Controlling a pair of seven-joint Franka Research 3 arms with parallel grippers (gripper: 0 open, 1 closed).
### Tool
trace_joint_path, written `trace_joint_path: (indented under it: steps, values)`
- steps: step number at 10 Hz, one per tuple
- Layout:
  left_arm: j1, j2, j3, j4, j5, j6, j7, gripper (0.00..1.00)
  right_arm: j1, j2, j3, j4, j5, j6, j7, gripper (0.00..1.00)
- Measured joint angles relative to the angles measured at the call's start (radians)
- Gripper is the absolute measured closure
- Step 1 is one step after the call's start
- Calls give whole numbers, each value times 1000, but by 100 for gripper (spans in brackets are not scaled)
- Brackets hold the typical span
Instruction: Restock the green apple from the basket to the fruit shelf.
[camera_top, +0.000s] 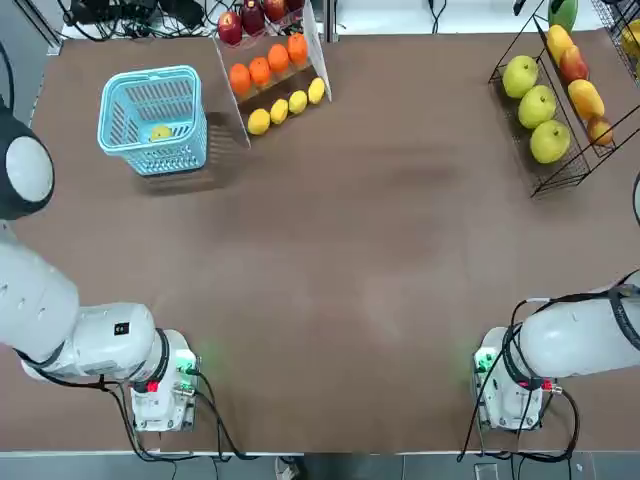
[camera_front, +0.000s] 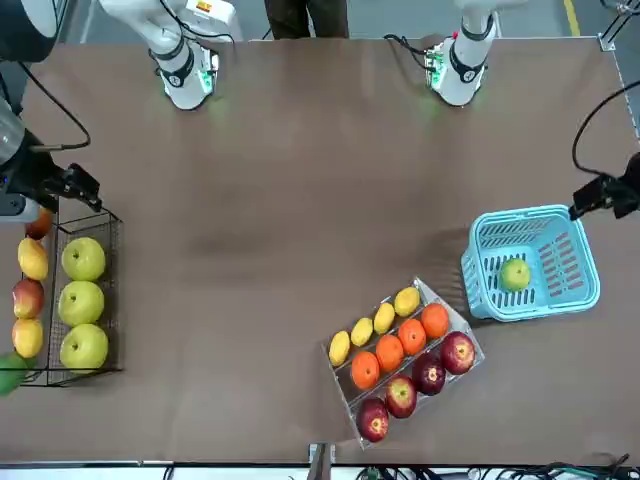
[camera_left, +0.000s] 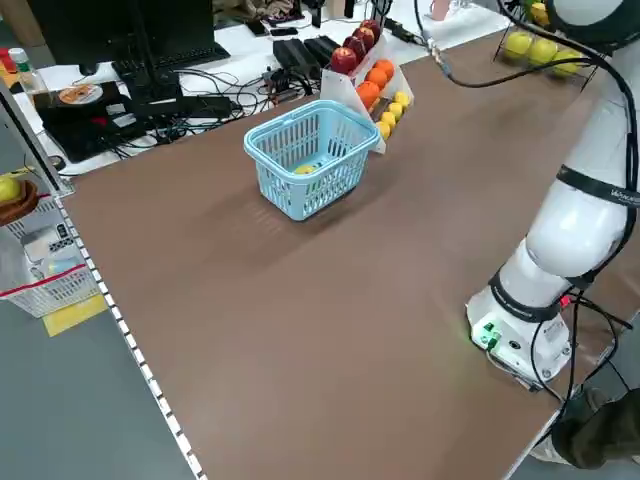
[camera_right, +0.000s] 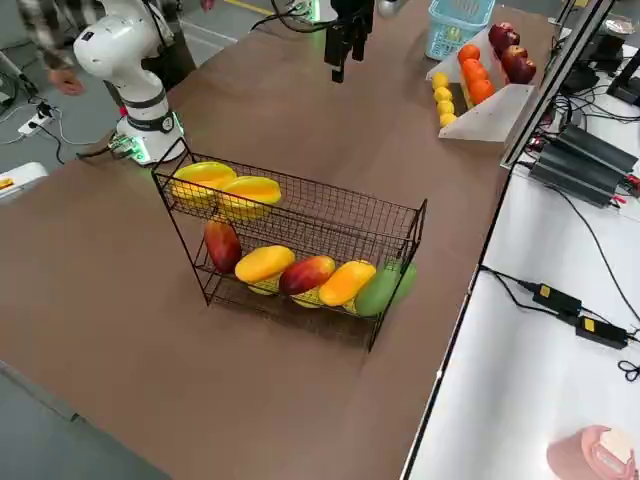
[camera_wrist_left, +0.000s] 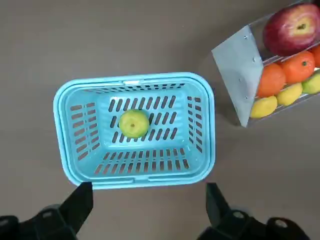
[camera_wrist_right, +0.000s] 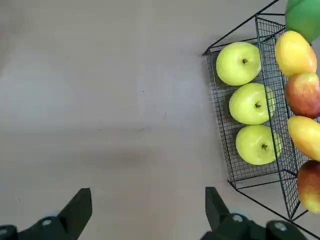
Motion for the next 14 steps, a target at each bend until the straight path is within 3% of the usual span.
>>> trace_joint_path:
  steps: [5, 11, 12, 14]
  values:
    - [-6, 79, -2, -67, 0, 129, -1, 0, 3, 5, 6, -4, 42, -14, -57, 0]
    - [21, 91, 3, -353, 2, 457, -26, 1, 19, 195, 7, 4, 56, 186, -184, 0]
    - [31, 96, 3, -393, 2, 503, -26, 1, 19, 233, 5, 22, 89, 200, -243, 0]
    - [38, 125, 3, -429, 2, 554, -26, 1, 14, 299, -5, 53, 258, 221, -490, 0]
